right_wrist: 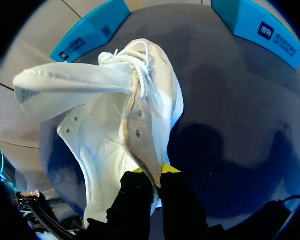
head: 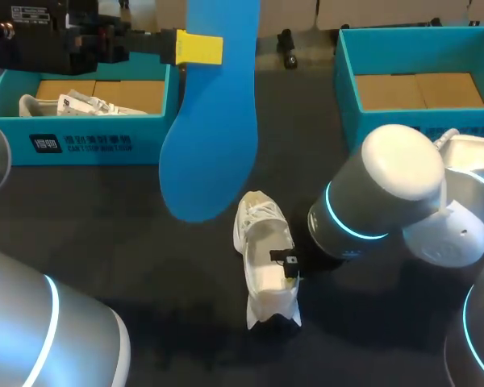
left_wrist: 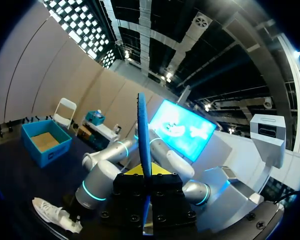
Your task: Take the shoe out of the shoebox, open the shoe tongue, remove and reinsert the insole, then place the shoe into the shoebox
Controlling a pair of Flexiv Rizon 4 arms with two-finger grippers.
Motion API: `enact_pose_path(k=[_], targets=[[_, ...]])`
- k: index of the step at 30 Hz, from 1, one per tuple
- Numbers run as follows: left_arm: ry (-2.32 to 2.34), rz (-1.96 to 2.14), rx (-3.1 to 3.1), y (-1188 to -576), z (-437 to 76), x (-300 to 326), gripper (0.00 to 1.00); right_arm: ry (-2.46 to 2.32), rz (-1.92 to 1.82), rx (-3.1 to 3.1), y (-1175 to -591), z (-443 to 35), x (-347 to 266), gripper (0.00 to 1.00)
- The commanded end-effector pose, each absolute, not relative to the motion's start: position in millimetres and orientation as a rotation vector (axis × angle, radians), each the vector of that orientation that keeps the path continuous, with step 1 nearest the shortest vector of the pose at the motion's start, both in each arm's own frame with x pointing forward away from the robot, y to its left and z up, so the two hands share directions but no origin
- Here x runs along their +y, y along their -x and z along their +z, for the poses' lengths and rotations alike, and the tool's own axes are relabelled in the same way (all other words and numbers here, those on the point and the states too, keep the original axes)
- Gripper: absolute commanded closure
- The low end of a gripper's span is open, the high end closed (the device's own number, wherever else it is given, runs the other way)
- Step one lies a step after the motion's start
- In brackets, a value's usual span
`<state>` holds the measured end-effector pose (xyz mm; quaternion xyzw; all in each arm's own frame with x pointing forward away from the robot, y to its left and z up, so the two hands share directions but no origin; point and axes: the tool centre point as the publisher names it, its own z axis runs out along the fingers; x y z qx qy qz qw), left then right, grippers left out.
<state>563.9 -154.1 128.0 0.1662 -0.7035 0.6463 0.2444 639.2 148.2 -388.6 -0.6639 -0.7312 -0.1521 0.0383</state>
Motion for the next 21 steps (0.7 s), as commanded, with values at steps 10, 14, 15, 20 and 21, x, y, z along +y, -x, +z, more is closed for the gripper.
enact_pose_path(k=[10,14,15,20,21], targets=[[-0.455,1.76,-1.925,-565,129,-155,1.0,2.056,-0.487,-2.2,-636,-376,143,0.0],[-0.455,1.76,-1.925,-565,129,-155,1.0,1.994,-0.557,-2.16,-634,-355,138,0.0],[-0.455,1.76,-1.925,-565,129,-155,1.0,1.981,-0.559,-2.14,-633,-348,136,0.0],[-0.455,1.76,-1.925,-565,129,-155,1.0,1.892,-0.513,-2.111,-634,-312,121,0.0],[-0.455,1.76,-1.925,-565,129,-155,1.0,1.892,-0.513,-2.111,-634,-312,121,0.0]])
